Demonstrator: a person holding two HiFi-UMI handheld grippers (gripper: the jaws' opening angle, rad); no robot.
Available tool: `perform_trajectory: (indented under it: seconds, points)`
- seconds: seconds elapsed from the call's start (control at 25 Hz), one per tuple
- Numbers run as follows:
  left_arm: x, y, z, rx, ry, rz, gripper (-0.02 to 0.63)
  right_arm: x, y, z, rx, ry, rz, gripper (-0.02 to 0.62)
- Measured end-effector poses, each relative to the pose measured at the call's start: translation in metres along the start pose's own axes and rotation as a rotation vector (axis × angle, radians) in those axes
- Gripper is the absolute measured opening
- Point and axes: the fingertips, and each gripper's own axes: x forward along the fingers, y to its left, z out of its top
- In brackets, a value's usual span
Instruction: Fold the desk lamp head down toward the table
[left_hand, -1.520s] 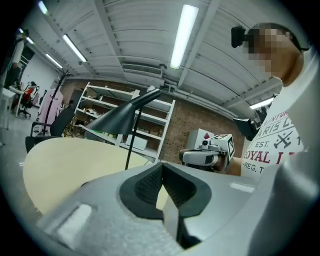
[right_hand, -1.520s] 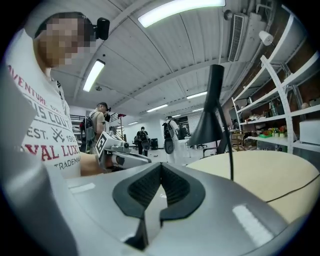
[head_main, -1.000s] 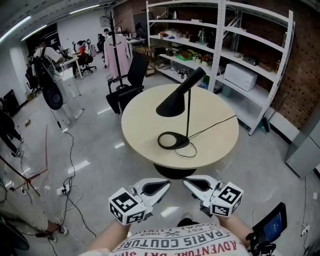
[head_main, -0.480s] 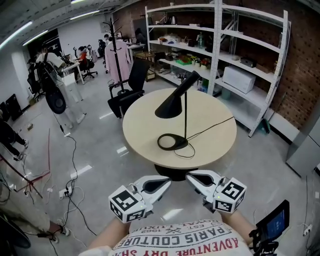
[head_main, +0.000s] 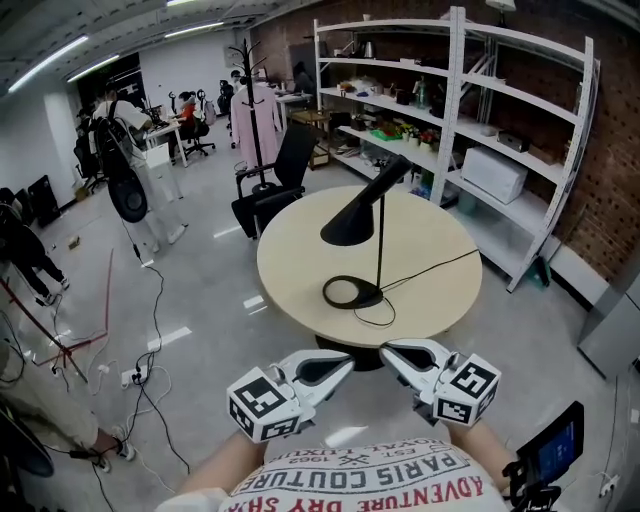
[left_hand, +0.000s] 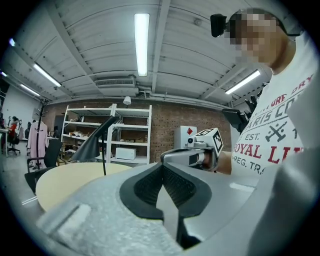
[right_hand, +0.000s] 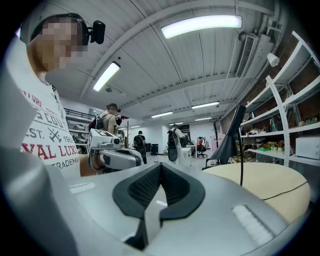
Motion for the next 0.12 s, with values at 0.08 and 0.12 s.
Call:
perform_trajectory:
  seconds: [0.08, 0.12]
  points:
    - [0.0065, -0.0036, -0.0004, 0.005, 0.007, -0.007, 0.0, -0.0045, -0.0025, 0.0023, -0.003, -0.002, 0.002, 0.002]
    - [0.0099, -0.0054, -0.0007, 0.009, 0.011, -0.01, 0.0, -0.0071, -0.004, 0.0033, -0.005, -0.003, 0.002, 0.002]
